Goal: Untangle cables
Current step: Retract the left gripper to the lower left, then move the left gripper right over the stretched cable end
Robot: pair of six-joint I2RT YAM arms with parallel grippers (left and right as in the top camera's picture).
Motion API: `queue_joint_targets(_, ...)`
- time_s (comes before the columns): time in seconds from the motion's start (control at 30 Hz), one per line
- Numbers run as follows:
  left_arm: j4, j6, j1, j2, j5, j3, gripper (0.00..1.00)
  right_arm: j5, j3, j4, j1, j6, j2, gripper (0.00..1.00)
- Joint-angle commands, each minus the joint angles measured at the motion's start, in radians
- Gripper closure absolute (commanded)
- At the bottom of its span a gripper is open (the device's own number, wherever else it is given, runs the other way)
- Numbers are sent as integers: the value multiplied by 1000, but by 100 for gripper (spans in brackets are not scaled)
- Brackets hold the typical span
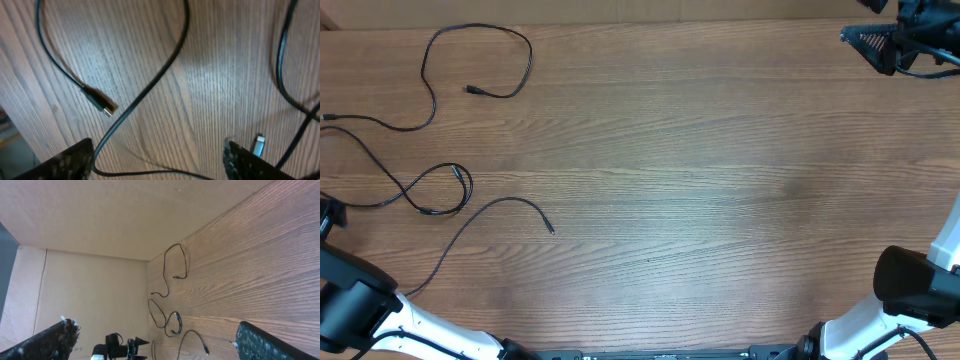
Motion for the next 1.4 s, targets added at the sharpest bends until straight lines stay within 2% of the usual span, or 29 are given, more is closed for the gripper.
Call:
queue_joint_targets(0.0,0,70,-9,-85,72,29,16,3,7,2,-5,-8,-5,0)
queue_joint_targets(0.13,30,76,-37,-167,217,29,15,3,7,2,-5,-8,-5,0)
queue_joint_targets(0.27,17,154,-105,-202,377,28,15,3,7,2,-5,-8,-5,0)
queue_joint_targets(0.57,-98,148,-430,-200,348,-60,13,3,7,2,-5,-8,-5,0)
queue_joint_targets(0.6,-102,148,-473,-200,325,-79,8,3,7,2,-5,-8,-5,0)
queue_joint_targets(0.63,-102,148,-513,-200,300,-101,8,3,7,2,-5,-8,-5,0)
queue_joint_targets(0.7,-76,137,-617,-200,257,-175,11,3,8,2,-5,-8,-5,0)
queue_joint_targets(0.83,27,103,-732,-200,257,-305,11,3,7,2,-5,-8,-5,0)
queue_joint_targets(1.0,106,96,-803,-200,268,-399,12,3,7,2,-5,-8,-5,0)
queue_joint_targets(1.13,88,96,-814,-234,277,-405,12,3,8,2,-5,-8,-5,0)
queue_joint_targets(1.37,62,92,-815,-514,275,-470,11,3,8,2,-5,-8,-5,0)
